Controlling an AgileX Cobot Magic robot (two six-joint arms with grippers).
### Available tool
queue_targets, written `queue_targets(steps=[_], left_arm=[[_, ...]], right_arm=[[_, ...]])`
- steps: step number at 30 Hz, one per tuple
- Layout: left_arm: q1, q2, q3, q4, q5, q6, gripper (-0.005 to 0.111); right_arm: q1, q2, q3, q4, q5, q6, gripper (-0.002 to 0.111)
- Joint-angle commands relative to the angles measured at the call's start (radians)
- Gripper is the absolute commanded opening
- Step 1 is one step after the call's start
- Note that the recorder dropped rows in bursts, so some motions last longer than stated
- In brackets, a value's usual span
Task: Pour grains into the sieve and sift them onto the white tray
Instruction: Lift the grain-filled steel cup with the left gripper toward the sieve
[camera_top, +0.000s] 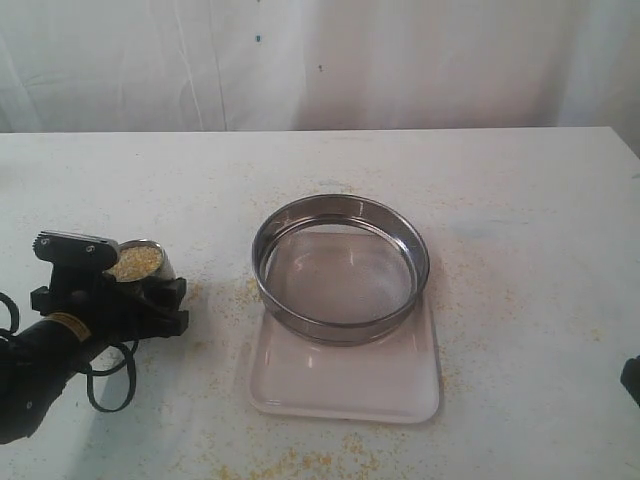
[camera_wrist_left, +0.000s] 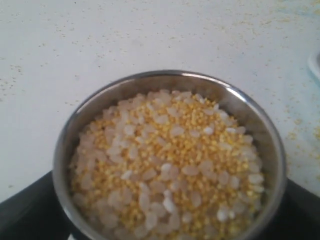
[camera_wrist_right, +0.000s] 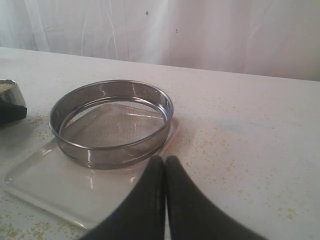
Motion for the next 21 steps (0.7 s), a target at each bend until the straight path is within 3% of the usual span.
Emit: queue_targets(steps=[1, 21], left_arm=[[-0.006, 0.003, -0.03, -0.01, -0.001, -0.007, 0.086], [-0.006, 0.003, -0.063, -0.012, 0.01, -0.009, 0.086]], right_arm=[[-0.003, -0.007, 0.006, 0.002, -0.006, 0.023, 0.0], [-0.003, -0.007, 0.006, 0.002, -0.006, 0.023, 0.0]])
